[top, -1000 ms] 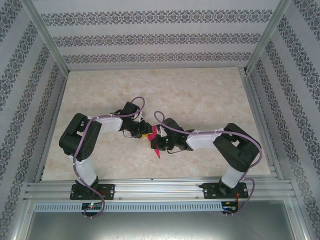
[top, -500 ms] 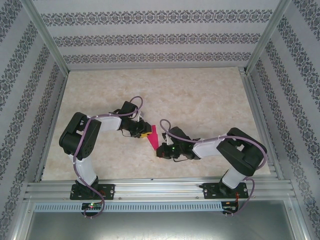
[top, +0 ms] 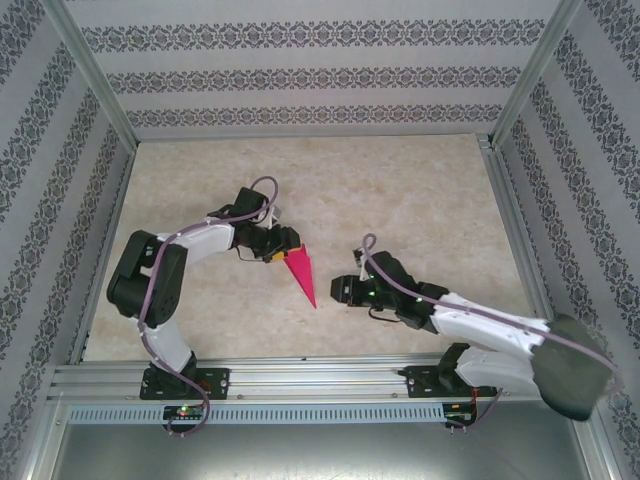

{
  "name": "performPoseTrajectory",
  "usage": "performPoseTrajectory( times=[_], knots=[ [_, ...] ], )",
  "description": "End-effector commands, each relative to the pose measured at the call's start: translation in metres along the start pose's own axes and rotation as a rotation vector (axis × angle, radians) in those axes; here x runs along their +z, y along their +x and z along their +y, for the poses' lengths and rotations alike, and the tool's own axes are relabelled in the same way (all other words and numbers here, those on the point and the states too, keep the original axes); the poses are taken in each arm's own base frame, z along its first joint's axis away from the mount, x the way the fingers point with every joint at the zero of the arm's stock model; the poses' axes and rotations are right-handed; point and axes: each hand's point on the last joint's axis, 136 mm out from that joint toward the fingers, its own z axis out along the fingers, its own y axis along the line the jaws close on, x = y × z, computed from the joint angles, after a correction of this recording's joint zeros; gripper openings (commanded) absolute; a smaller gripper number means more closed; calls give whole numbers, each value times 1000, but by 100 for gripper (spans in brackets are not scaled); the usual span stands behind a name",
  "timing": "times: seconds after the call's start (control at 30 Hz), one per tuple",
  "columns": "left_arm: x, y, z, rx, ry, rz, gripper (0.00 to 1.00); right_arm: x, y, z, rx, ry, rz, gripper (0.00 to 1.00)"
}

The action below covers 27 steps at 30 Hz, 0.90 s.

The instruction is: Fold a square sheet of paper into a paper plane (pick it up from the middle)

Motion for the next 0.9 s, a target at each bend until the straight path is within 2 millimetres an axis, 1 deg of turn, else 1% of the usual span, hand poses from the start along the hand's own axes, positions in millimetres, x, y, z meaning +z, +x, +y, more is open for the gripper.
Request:
performPoseTrajectory(
  times=[0.0, 0.03, 0.1, 0.13, 0.17, 0.2, 0.27, 0.37, 0.4, 0.47, 0.5, 0.57, 0.6, 0.67, 0.73, 0.77, 0.8, 0.87],
  knots=[
    [-38, -6, -2, 22, -115, -76, 61, -28, -36, -41, -65, 213, -205, 45],
    [-43, -6, 2, 8, -145, -91, 61, -33, -41, -43, -63, 211, -227, 50],
    [-50, -4, 6, -17, -175, -115, 62, -40, -47, -45, -48, 191, -254, 62],
    [-53, -2, 5, -22, -179, -122, 62, -42, -48, -46, -37, 177, -257, 68],
    [-54, 0, 2, -15, -170, -128, 63, -42, -49, -47, -21, 158, -265, 72],
    [-55, 3, -1, -5, -167, -133, 63, -42, -50, -47, -9, 138, -276, 73],
    [-56, 11, -3, 13, -206, -139, 64, -40, -50, -51, 37, 115, -291, 83],
    [-57, 19, 3, 31, -324, -146, 65, -38, -53, -49, 79, 76, -298, 83],
    [-55, 21, 1, 47, -341, -138, 65, -36, -52, -48, 82, 67, -288, 83],
    [-46, 25, -7, 72, -319, -120, 63, -31, -49, -49, 89, 63, -267, 83],
    [-41, 27, -12, 82, -299, -108, 63, -27, -48, -41, 73, 18, -244, 80],
    [-32, 27, -19, 80, -260, -89, 59, -16, -46, -21, 46, -86, -196, 63],
    [-28, 26, -18, 68, -265, -82, 58, -11, -48, -11, 45, -120, -165, 56],
    [-23, 22, -18, 69, -275, -69, 53, 2, -45, 0, 34, -136, -87, 49],
    [-20, 20, -18, 63, -285, -62, 50, 17, -43, 6, 29, -139, -25, 44],
    [-18, 19, -16, 56, -291, -63, 51, 26, -41, 11, 25, -156, 10, 42],
    [-18, 18, -14, 47, -304, -67, 55, 34, -39, 16, 24, -169, 35, 39],
    [-18, 17, -3, 10, -366, -64, 61, 49, -37, 17, 34, -161, 66, 36]
  ],
)
